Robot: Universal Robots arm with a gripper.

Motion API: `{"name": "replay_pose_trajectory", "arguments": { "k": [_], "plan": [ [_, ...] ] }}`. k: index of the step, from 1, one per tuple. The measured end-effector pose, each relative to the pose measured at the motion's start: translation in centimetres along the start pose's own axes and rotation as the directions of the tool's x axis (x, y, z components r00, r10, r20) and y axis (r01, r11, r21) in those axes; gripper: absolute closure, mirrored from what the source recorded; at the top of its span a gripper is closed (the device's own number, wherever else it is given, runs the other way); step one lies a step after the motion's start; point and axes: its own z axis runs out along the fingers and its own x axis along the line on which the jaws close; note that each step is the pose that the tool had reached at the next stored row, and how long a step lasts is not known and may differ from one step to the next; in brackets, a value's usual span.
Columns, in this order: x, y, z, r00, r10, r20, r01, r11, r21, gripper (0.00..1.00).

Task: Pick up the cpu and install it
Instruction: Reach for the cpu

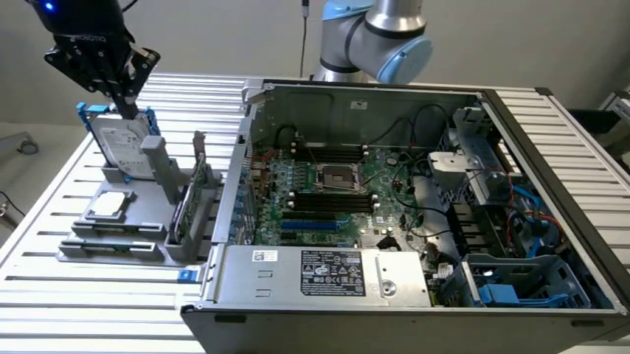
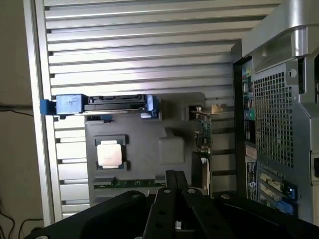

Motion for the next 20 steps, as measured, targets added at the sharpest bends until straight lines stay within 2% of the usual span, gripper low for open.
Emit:
{"name": "replay_pose_trajectory", "arguments": {
  "k": [3,14,20],
  "plan": [
    [1.3,-0.1,0.22,1.0,0.0,-0.0007,0.0,1.0,0.0019,0.89],
    [6.4,-0.15,1.8,1.0,-0.001,-0.0009,0.001,1.0,0.0021,0.89],
    [8.9,-0.15,2.86,1.0,-0.008,0.0033,0.008,1.0,0.0017,0.89]
  ]
}}
